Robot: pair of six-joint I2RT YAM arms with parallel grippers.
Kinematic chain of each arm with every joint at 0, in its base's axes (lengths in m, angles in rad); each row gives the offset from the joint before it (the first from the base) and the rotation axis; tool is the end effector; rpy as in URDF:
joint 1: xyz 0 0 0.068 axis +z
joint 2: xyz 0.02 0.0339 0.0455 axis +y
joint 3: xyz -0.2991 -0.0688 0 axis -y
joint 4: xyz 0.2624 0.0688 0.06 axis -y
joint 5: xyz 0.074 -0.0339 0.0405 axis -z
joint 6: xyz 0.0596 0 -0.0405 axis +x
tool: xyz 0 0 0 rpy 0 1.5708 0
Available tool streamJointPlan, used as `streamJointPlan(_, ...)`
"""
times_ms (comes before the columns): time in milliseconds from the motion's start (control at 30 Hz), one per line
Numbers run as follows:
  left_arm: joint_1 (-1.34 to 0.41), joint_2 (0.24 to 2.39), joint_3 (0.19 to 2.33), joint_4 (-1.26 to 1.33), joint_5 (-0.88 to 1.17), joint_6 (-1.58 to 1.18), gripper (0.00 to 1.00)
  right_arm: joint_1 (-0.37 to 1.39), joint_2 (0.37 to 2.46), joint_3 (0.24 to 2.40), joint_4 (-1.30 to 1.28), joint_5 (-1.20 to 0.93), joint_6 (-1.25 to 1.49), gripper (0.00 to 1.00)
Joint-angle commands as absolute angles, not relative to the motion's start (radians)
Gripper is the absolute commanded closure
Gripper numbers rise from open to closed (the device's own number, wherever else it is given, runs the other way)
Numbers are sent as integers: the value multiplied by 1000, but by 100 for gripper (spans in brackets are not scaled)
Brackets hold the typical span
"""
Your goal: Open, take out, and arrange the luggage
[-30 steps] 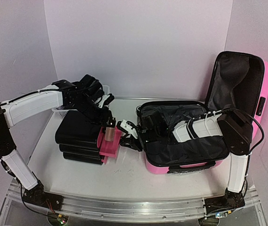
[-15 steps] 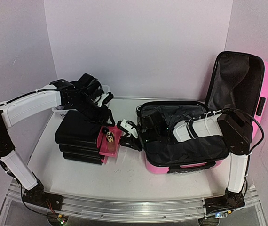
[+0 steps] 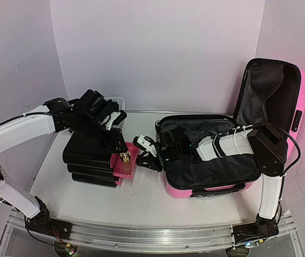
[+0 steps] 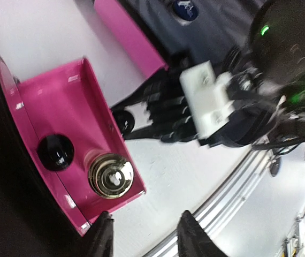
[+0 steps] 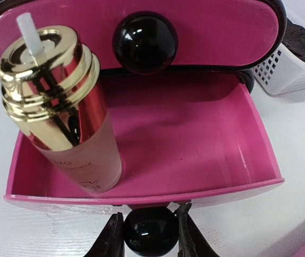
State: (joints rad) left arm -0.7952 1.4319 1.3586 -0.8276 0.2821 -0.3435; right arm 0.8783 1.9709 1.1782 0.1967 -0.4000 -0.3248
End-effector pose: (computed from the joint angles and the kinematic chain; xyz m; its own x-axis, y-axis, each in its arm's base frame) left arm 0.2165 -0.2445 0.3475 -0.7885 0.3421 -0.5111 0.5748 0.7055 -0.4146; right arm 0.2823 0.3766 0.1718 -0.0478 -0.5180 -0.8541 -0.9812 0.1844 -0.0569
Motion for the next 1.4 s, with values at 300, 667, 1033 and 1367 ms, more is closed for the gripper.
streamJointPlan(300, -926, 1453, 1243, -602, -115, -430, 49, 874, 1908, 1209, 299, -443, -290, 83)
streamJointPlan(667, -932, 1531, 1270, -574, -118, -393, 54, 875, 1901, 1206, 304, -448, -284, 84)
streamJointPlan(1033, -943, 1517, 1227, -604, -137, -388, 50, 874, 1897, 1197, 317, -445, -287, 84)
streamJointPlan(1367, -958, 1513, 1207, -613, -173, -377, 57, 875, 1894, 1189, 325, -442, -284, 84)
